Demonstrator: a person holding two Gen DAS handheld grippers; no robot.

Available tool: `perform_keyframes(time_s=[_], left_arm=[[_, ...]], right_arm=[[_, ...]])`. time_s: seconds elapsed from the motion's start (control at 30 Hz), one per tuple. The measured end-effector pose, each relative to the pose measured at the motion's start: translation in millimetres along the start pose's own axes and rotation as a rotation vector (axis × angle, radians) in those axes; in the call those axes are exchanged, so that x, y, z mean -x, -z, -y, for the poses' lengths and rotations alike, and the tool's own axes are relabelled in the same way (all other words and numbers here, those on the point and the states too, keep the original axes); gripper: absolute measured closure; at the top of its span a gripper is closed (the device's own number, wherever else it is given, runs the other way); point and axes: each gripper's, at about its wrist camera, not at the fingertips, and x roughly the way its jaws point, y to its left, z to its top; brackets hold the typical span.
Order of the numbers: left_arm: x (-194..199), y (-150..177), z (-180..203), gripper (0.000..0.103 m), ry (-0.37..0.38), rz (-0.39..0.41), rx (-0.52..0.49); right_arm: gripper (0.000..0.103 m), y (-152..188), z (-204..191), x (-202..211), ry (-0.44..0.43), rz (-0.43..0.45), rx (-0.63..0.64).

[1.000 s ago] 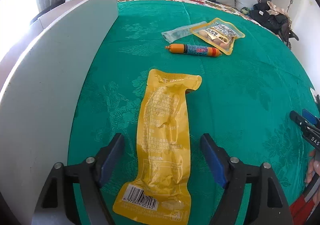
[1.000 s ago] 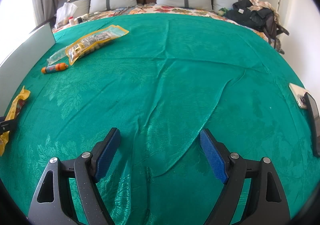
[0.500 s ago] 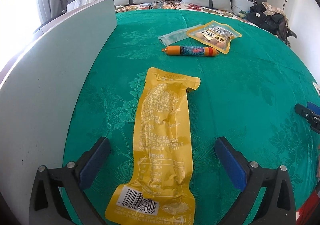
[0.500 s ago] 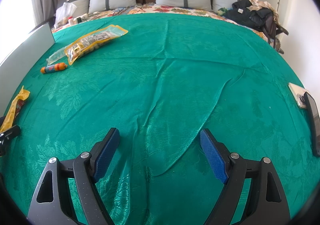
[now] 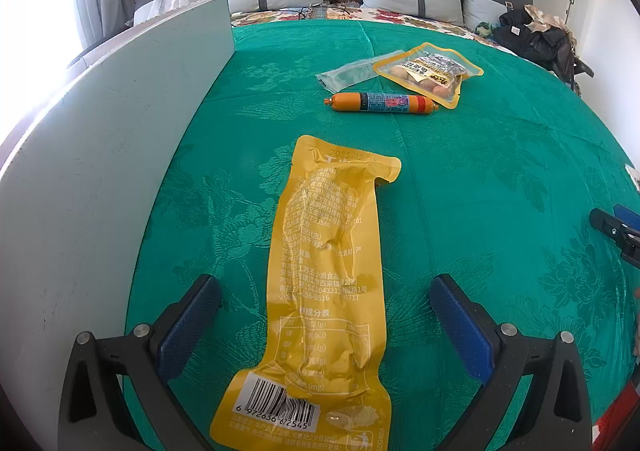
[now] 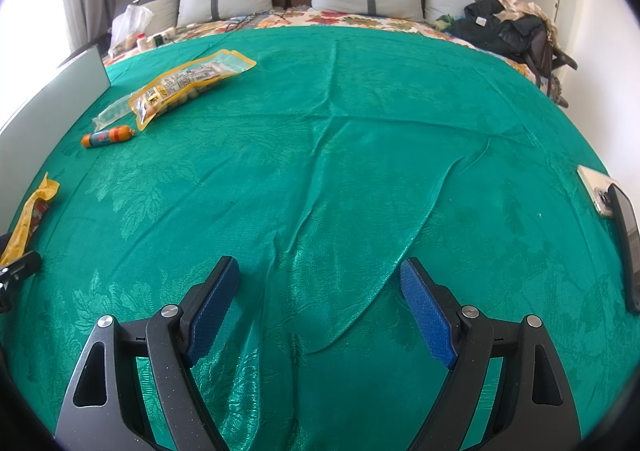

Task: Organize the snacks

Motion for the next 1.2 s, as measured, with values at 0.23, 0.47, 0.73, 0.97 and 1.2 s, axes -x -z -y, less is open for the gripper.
perform_keyframes(time_s=[0.23, 0.47, 0.73, 0.97, 1.2], left_arm=[[1.2, 0.1, 0.6, 0.000, 0.000, 0.004, 0.002], [1.7, -0.5, 0.9, 0.000, -0.001, 0.007, 0.003], [1.4, -0.1, 0.5, 0.000, 0.000, 0.007, 0.002], [1.3, -0.1, 0.8, 0.000, 0.000, 0.008, 0.002], [1.0, -1.2, 1.4, 0.000, 0.000, 0.008, 0.002]], right_arm=[[0.013, -0.2, -1.7, -0.7, -0.020, -0.009, 0.015], [0.014, -30.7, -39.4, 3.4, -0.162, -0.037, 0.175], [0.019, -109.4, -179.6, -22.1, -0.361, -0.063, 0.615], [0.055, -126.7, -233.1, -73.8, -0.330, -0.214, 0.770], [0.086, -124.1, -222.7, -79.4, -0.344, -0.312, 0.686]])
